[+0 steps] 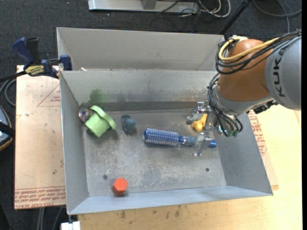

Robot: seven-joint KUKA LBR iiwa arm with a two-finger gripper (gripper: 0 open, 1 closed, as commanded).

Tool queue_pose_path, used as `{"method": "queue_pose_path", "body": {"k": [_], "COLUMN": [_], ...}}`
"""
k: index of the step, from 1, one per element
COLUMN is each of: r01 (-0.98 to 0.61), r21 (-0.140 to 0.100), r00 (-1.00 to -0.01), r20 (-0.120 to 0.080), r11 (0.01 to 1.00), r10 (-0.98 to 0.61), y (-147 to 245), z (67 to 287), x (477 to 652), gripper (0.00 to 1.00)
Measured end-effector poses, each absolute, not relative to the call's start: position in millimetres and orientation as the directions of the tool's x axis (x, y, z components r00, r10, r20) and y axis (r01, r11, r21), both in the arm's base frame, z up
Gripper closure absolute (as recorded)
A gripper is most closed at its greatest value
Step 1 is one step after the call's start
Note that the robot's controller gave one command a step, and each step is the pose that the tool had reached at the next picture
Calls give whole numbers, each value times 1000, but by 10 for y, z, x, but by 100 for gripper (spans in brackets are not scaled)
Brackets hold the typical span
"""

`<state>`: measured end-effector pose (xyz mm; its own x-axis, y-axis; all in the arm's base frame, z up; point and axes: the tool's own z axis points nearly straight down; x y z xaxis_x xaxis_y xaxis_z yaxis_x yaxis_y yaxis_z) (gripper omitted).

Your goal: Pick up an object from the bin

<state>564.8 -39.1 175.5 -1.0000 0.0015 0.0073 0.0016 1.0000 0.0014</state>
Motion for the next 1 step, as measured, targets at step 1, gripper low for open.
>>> {"method": "queue_pose_path", "body": {"k": [1], "r01": [-23], "r21": [2], "r00": [-1000], "r20": [-6], "r11": [1000], "r10": [-23], "y": [-168], "z": [775], "x": [5741], "gripper": [0]}}
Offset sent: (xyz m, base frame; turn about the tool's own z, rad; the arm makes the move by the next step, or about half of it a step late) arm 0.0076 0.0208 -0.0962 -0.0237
